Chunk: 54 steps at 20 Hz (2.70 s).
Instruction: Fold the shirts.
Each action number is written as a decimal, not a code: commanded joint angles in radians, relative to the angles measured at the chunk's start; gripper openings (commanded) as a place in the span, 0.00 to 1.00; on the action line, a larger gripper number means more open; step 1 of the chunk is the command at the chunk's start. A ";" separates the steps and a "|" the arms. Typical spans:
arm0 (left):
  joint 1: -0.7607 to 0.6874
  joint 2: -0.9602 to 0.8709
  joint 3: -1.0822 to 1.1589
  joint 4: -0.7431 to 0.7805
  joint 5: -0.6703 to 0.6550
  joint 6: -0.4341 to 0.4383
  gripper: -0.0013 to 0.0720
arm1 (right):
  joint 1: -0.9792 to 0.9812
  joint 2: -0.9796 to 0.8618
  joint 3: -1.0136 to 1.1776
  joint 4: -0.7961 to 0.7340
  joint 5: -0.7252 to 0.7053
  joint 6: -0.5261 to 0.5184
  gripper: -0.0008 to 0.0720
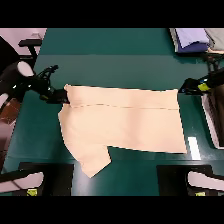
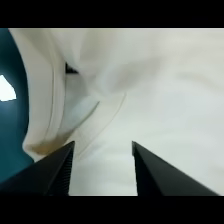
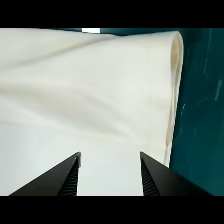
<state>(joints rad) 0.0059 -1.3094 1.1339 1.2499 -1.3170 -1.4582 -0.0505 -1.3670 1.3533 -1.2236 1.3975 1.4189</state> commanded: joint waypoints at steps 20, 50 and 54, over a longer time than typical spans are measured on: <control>0.000 0.606 -0.879 -0.289 0.142 -0.157 0.37 | -0.006 0.203 -0.006 0.028 0.007 -0.006 0.61; 0.000 0.644 -0.523 -0.280 0.001 -0.051 0.05 | -0.127 0.346 -0.671 -0.113 0.097 -0.032 0.03; 0.000 0.565 -0.399 -0.254 0.041 -0.023 0.05 | -0.041 0.296 -0.447 -0.113 0.087 -0.032 0.03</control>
<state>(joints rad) 0.0055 -0.6975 0.6571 0.9695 -1.3010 -1.4963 -0.1455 -1.0389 0.7677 -1.3373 1.4754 1.3853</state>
